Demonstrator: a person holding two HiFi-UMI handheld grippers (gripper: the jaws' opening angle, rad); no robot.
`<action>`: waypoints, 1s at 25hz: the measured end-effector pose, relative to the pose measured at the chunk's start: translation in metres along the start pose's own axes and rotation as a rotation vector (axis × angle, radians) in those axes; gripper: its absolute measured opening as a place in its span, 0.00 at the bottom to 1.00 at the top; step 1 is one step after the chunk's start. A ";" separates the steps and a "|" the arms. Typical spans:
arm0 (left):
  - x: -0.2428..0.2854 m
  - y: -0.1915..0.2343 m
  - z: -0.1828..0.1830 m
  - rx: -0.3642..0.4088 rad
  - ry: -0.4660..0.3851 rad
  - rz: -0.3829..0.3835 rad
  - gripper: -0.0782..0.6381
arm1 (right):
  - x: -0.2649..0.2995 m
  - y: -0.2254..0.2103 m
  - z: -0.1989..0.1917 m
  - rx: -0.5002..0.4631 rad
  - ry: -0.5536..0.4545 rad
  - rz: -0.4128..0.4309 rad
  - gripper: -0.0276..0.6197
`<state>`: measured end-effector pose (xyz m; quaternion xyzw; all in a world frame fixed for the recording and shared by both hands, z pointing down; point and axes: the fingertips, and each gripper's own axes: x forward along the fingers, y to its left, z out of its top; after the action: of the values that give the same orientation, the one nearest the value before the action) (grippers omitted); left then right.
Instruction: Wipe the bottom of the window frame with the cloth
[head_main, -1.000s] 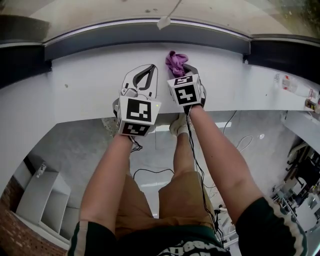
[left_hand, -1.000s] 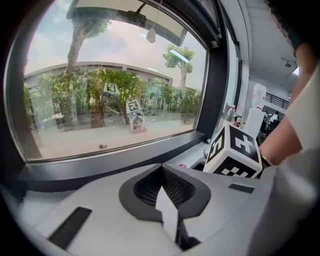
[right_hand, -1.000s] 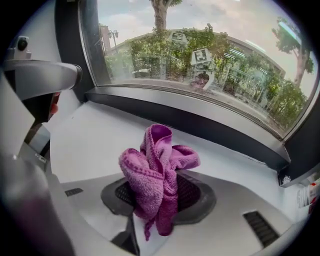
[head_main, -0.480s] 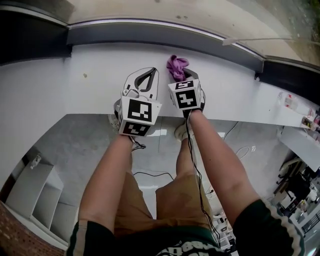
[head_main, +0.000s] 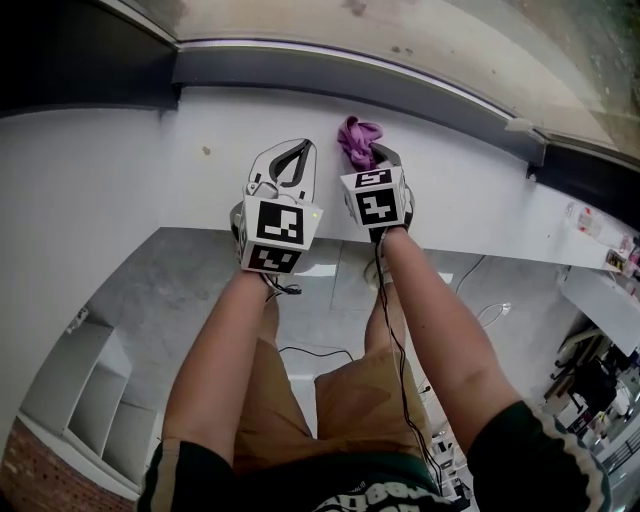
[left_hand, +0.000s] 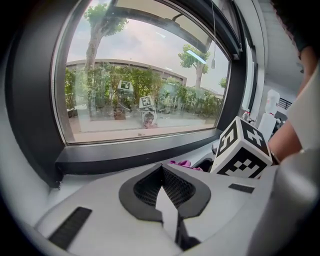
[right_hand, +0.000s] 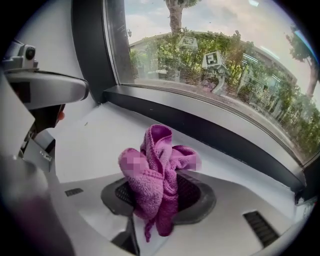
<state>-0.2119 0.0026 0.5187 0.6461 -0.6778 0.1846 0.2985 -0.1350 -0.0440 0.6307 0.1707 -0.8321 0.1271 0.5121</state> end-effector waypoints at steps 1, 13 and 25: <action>-0.002 0.005 -0.001 0.002 0.001 0.002 0.11 | 0.002 0.004 0.003 -0.009 0.001 0.002 0.30; -0.028 0.089 -0.034 -0.009 0.060 0.080 0.11 | 0.028 0.089 0.056 -0.063 -0.020 0.119 0.30; -0.043 0.141 -0.046 -0.095 0.067 0.145 0.11 | 0.048 0.147 0.093 -0.074 -0.045 0.195 0.30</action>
<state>-0.3434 0.0787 0.5447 0.5737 -0.7206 0.1946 0.3371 -0.2912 0.0458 0.6266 0.0729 -0.8603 0.1416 0.4843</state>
